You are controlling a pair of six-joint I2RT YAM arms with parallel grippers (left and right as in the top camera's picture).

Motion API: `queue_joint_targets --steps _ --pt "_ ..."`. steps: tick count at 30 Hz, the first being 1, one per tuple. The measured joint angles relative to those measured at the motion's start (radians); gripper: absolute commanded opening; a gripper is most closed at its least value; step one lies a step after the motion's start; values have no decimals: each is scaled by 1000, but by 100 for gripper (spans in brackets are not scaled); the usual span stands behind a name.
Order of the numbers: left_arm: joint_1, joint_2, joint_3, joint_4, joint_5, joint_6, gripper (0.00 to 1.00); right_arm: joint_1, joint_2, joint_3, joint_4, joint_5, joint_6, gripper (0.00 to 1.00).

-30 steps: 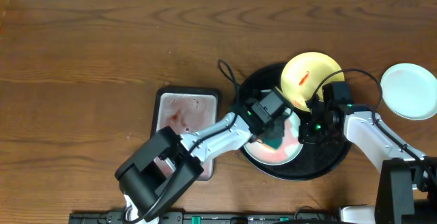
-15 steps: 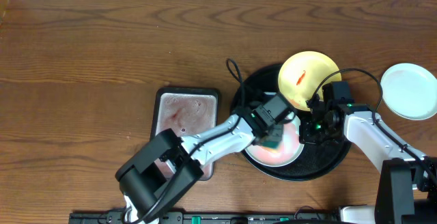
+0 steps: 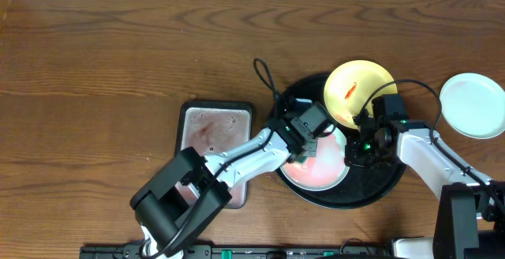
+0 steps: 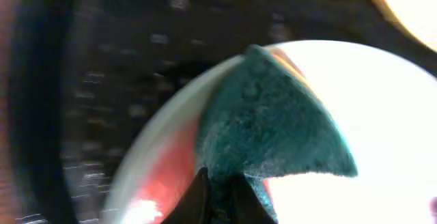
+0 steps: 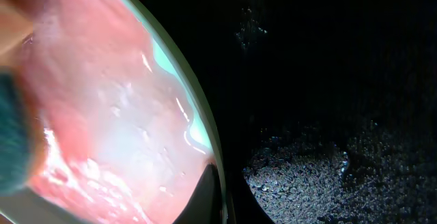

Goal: Clean dirty plates on tray and stack at the side
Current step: 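Scrub the mint plate on the tray with the sponge in left gripper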

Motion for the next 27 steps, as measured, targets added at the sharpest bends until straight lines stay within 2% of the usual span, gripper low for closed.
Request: queue_joint_targets --steps 3,10,15,20,27 --pt "16 3 -4 52 163 -40 8 0 0 0 0 3 0 1" --pt "9 8 -9 69 300 -74 9 0 0 3 -1 22 0 1" --pt "-25 8 -10 68 330 -80 9 0 0 3 -1 24 0 1" --pt "-55 8 -10 64 334 -27 7 0 0 3 -2 24 0 1" --pt "-22 -38 -16 -34 245 14 8 0 0 3 -6 24 0 1"
